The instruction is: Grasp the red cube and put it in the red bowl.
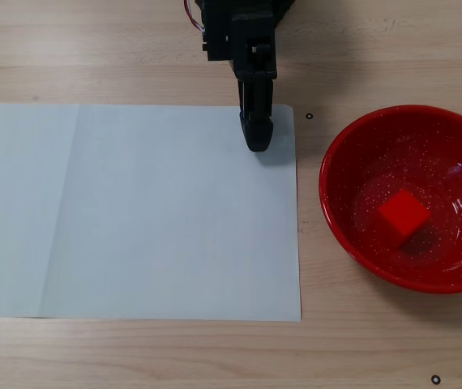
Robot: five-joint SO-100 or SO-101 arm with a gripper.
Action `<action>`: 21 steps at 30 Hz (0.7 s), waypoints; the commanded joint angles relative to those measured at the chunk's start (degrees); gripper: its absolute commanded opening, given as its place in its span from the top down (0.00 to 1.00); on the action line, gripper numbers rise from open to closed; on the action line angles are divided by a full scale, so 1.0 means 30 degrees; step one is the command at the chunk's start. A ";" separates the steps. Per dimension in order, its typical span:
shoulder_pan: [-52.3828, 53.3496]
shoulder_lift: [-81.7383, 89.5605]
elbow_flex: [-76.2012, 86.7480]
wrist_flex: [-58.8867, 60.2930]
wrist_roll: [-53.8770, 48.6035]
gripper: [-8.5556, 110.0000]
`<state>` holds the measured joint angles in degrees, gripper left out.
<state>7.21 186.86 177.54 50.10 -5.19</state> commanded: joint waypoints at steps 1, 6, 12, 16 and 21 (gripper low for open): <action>0.0146 0.0293 0.0088 0.0264 -0.0352 0.93; 0.0352 0.0293 0.0088 0.0264 -0.0088 0.93; 0.0352 0.0264 0.0088 0.0264 -0.0088 0.93; 0.0352 0.0264 0.0088 0.0264 -0.0088 0.93; 0.0352 0.0264 0.0088 0.0293 -0.0117 0.93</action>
<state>7.47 187.12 177.54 50.45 -5.19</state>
